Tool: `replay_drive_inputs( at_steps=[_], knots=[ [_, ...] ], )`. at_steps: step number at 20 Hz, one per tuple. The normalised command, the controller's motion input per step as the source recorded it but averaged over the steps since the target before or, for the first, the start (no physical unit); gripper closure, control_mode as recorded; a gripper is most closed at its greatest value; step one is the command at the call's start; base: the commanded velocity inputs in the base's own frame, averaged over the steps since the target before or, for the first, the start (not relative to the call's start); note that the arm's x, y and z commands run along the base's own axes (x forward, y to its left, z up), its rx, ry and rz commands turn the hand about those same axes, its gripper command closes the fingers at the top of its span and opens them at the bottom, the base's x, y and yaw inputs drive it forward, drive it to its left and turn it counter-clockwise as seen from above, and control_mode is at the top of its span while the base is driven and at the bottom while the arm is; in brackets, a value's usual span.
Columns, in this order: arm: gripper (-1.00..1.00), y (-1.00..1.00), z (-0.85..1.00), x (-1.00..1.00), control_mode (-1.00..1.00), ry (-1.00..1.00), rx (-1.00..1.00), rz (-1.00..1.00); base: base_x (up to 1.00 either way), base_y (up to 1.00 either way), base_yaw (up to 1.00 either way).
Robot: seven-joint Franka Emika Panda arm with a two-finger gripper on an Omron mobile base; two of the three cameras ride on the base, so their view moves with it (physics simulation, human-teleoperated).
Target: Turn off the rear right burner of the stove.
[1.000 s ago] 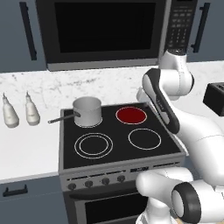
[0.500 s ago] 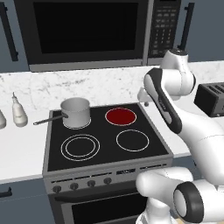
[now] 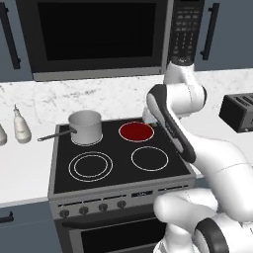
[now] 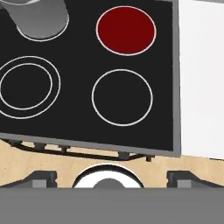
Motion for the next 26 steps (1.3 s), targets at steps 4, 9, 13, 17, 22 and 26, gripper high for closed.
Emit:
replay_drive_inputs(
  at_steps=[4,9,13,17,22,26],
  knots=[
    [-1.0,1.0,-0.67,-0.8,-1.0,0.0,-0.56,0.28,0.0,0.0,0.0],
    [-1.0,1.0,-0.82,-0.69,-1.0,0.0,-0.61,0.25,0.0,0.0,0.0],
    [-1.0,1.0,-0.66,-0.33,-1.0,0.05,-0.5,0.24,0.0,0.0,0.0],
    [-1.0,0.88,-0.4,-0.06,-1.0,0.03,-0.36,0.18,0.0,0.0,0.0],
    [-1.0,0.28,-0.15,0.0,-1.0,-0.04,-0.02,0.0,0.0,0.0,0.0],
    [-1.0,0.3,-0.53,0.0,-1.0,0.0,0.03,0.0,0.0,0.0,0.0]
  ],
)
